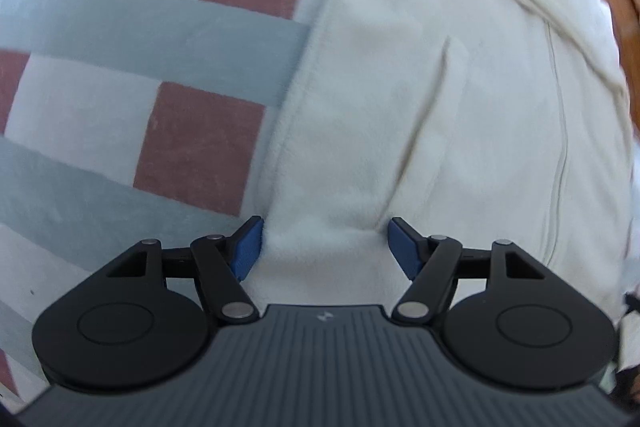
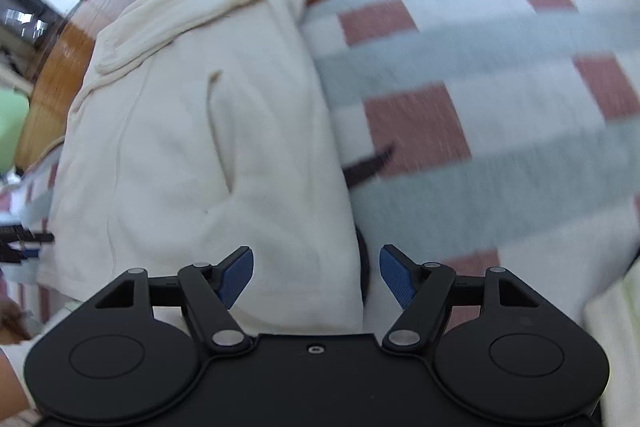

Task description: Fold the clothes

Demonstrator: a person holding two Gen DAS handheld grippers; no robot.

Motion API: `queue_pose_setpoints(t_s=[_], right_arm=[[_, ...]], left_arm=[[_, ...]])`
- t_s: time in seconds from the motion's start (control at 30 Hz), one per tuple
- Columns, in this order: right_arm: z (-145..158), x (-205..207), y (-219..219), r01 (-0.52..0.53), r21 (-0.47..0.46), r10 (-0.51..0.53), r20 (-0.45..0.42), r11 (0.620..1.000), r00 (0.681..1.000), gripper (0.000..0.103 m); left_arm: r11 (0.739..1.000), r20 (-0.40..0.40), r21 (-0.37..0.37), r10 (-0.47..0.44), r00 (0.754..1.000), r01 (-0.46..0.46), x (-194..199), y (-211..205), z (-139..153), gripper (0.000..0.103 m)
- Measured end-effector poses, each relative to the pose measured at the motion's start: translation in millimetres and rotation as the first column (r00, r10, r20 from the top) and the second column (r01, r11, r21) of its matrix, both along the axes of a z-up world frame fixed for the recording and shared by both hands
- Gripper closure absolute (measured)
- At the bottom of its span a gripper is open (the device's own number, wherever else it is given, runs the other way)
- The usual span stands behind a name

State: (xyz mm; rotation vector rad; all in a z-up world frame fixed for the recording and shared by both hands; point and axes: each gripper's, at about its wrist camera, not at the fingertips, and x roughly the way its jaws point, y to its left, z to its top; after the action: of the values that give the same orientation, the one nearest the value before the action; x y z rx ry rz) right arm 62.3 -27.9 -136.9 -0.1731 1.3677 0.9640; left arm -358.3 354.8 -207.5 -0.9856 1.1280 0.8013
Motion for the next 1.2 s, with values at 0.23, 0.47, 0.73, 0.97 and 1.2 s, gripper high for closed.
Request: queue_pose_setpoints(t_s=[0.23,0.47,0.73,0.97,1.2], right_arm=[[-24.1,-21.2,-14.0,-0.006,0.049,0.007,-0.014,0.999,1.0,0.053],[38.6,-45.4,4.7,-0.105,0.397,0.048,0.152,0.912,0.987,0.088],[81.5,-41.7,16.0,-0.095,0.403,-0.03,0.292,0.91,0.956,0.089],[60.2,-57.8,22.9,-0.153,0.213,0.055,0.406,0.965,0.912,0.089],[42.7,-48.6,23.1,-0.063,0.144,0.004,0.378,0.988,0.926,0.088]], left_arm=[[0.998,0.048,-0.066,0.022,0.999,-0.019,-1.4,-9.2,-7.1,0.045],[0.999,0.207,0.019,0.023,0.978,-0.028,-1.2,-18.4,25.9,0.09],[0.999,0.097,0.014,-0.045,0.994,0.044,6.9,-20.1,16.9,0.087],[0.998,-0.04,0.049,-0.039,0.998,0.041,-1.9,-20.6,10.2,0.042],[0.993,0.086,-0.024,-0.117,0.989,0.119,3.7,-30.1,4.6,0.087]])
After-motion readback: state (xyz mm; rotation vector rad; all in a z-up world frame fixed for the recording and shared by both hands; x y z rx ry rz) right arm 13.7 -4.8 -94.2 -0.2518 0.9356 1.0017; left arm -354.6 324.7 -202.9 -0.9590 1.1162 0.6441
